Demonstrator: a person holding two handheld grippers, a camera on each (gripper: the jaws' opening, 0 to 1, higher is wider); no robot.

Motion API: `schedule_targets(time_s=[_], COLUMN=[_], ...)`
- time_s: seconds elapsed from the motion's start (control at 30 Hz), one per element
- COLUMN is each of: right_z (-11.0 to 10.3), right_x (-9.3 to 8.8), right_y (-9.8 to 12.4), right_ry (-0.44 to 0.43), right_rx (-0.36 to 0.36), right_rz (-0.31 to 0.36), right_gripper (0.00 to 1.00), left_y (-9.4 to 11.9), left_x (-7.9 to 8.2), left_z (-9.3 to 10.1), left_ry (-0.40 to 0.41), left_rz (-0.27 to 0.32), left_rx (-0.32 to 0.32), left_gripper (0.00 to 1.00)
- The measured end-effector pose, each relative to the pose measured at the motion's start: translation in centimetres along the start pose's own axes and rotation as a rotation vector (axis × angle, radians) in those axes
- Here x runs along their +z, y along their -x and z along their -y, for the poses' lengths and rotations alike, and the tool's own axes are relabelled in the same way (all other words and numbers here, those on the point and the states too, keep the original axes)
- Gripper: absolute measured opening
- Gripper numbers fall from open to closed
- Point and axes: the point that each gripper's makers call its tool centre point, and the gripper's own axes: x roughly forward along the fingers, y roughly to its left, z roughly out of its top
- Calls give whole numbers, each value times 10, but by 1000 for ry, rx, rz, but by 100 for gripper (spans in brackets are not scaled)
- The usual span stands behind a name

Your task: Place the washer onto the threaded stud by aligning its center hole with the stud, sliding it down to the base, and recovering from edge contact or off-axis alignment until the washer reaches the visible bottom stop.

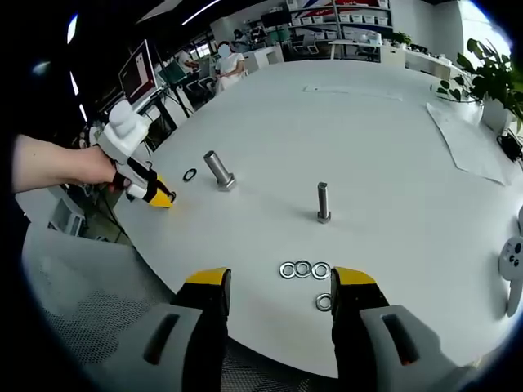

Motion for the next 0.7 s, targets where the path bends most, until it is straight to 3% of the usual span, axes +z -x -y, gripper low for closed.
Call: schedule_targets(time_s=[0.37,0.6,0.7], right_z=[1,2,1], right_x=[0,0,0], right_y=[0,0,0], right_ry=[-7,-9,-10], right_rx=[-2,-4,-4], right_rz=[3,2,1], right_gripper=[52,51,51], left_y=[6,17,28], left_x=[3,25,42], left_z=[6,15,18], left_ry=[-69,-105,-99], left_rz=[10,63,108], left_rx=[-25,-53,-72], left_gripper=[19,19,19])
